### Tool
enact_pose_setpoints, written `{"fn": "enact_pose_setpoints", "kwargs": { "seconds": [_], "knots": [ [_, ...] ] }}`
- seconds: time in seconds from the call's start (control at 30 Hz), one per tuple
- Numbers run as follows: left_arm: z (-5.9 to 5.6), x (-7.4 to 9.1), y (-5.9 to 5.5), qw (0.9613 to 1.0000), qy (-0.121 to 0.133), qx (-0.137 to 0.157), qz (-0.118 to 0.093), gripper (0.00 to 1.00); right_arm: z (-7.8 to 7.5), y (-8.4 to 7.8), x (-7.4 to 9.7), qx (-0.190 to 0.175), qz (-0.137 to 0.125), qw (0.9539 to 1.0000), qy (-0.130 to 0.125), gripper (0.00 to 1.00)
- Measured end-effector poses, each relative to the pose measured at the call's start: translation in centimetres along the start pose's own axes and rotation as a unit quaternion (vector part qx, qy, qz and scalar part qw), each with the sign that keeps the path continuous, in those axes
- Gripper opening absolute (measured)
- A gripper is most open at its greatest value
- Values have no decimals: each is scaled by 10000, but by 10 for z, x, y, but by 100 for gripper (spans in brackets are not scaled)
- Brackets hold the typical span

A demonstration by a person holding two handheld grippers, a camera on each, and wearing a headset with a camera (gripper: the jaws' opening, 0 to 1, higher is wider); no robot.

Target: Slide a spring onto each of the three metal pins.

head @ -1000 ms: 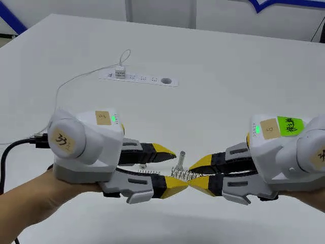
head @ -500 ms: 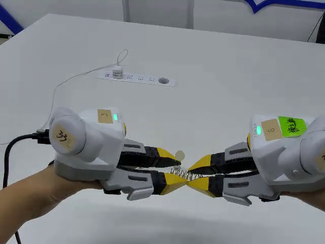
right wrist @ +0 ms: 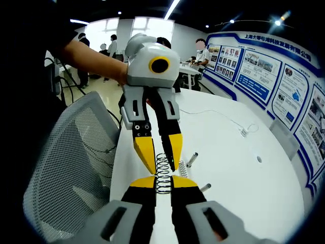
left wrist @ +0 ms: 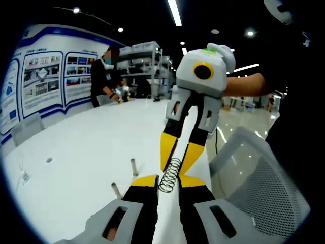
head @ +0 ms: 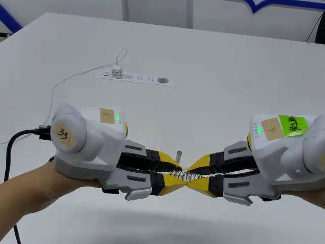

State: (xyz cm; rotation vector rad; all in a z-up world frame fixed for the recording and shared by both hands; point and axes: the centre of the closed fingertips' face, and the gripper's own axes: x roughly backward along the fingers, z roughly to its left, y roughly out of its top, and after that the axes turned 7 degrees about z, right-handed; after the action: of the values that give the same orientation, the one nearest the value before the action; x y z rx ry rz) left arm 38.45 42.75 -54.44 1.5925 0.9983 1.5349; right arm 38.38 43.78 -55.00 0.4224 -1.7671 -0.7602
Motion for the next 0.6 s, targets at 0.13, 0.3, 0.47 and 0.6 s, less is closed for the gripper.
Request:
{"fn": "enact_pose_setpoints", "kwargs": {
  "seconds": [0.13,0.3,0.47,0.6],
  "knots": [
    [-5,4,4,9993,-42,-354,-144,12,0,-1,1,64,18,10000,-10,11],
    [-5,4,6,9986,-14,-494,-204,10,0,-1,2,149,42,9999,-32,11],
    [-4,4,7,9982,12,-544,-250,10,-2,-1,3,194,64,9998,-64,11],
    [-4,4,7,9980,20,-589,-234,10,-1,-1,2,253,57,9997,-52,12]
  ]
}}
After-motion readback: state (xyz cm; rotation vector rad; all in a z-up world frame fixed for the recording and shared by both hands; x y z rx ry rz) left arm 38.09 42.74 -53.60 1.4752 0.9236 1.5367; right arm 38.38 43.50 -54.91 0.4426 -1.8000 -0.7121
